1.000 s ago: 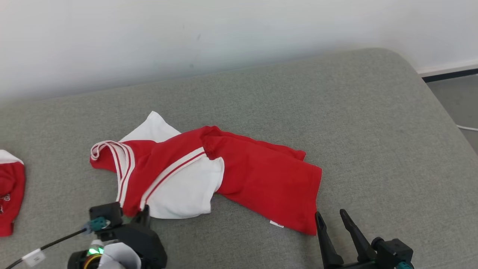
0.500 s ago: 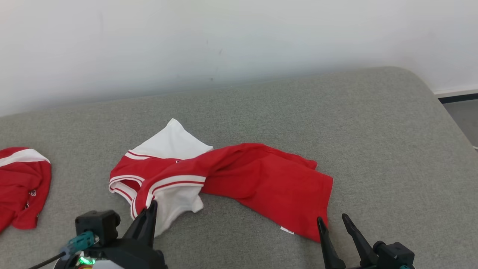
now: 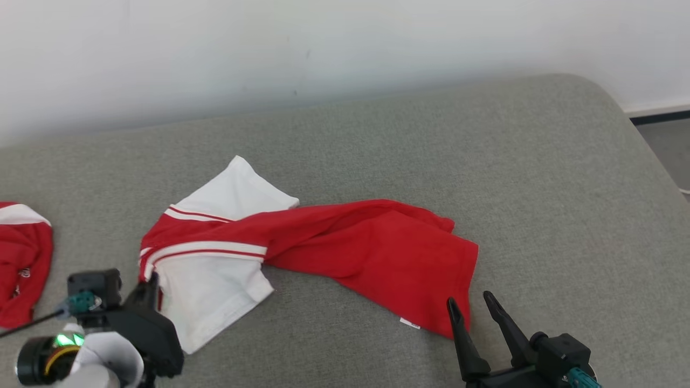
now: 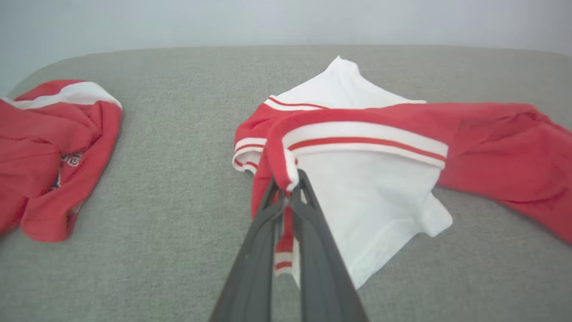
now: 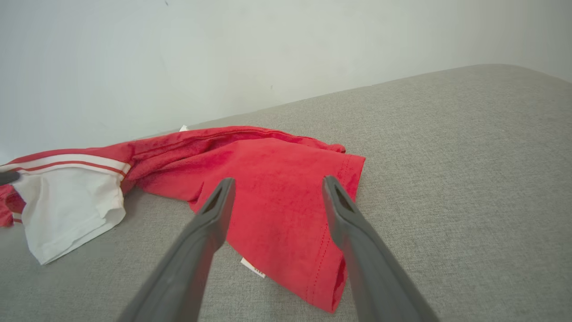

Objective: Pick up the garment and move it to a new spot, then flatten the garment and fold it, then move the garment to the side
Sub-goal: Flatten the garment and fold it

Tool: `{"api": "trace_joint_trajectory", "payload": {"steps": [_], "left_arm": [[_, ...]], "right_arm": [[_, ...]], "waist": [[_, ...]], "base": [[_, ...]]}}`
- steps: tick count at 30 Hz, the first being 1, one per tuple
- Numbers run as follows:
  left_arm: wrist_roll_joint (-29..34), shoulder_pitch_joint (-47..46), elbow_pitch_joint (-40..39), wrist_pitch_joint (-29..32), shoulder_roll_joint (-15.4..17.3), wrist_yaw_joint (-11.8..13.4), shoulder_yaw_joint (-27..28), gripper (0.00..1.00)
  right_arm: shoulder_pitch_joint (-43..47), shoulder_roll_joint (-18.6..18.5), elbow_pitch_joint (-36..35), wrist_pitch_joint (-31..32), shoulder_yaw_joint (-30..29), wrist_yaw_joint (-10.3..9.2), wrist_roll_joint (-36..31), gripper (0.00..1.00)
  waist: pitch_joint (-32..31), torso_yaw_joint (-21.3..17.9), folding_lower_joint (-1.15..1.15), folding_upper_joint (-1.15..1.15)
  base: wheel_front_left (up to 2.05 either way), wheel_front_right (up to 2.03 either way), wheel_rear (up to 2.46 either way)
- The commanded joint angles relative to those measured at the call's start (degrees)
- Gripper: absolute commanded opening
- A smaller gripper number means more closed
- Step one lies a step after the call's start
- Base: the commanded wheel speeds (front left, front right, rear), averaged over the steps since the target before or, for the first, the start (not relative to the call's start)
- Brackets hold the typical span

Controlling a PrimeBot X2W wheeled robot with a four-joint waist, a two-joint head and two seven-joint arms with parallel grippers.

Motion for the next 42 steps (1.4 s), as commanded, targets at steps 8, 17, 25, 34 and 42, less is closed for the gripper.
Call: {"api": "trace_joint_trajectory", "payload": {"steps": [8, 17, 25, 34, 42], "left_arm": [[2.53, -7.59, 16.24, -4.76, -2.17, -5.61, 0.02, 0.0], [3.38, -8.57, 23.2, -13.03, -4.86, -6.86, 1.27, 1.0], [8.52, 6.84, 5.57, -20.43, -12.86, -7.46, 15.85, 1.0], [21.52, 23.36, -3.88, -20.47, -25.67, -15.82, 28.19, 1.0], [30.81, 29.64, -2.78, -20.48, -32.88, -25.27, 34.15, 1.0]], "right_arm": [[-1.47, -0.04, -0.55, -0.15, -0.1, -0.13, -0.5, 1.0], [-1.24, -0.04, -0.05, -0.65, -0.71, -0.13, -0.1, 1.0], [0.82, -0.05, -0.65, -0.07, -4.2, -0.13, -1.35, 1.0], [3.04, -0.03, -1.31, 1.35, -6.49, -0.13, -2.63, 1.0], [4.66, -0.04, -1.29, 2.93, -7.84, -0.13, -3.4, 1.0]], "waist": [[4.24, -4.06, -0.01, 0.0], [3.78, -2.95, -0.01, 0.0], [-0.16, 1.7, -0.01, 0.0], [-3.74, 4.35, -0.01, 0.0], [-5.72, 5.69, -0.01, 0.0]], "base": [[0.0, 0.0, 0.0], [0.0, 0.0, 0.0], [0.0, 0.0, 0.0], [0.0, 0.0, 0.0], [0.0, 0.0, 0.0]]}}
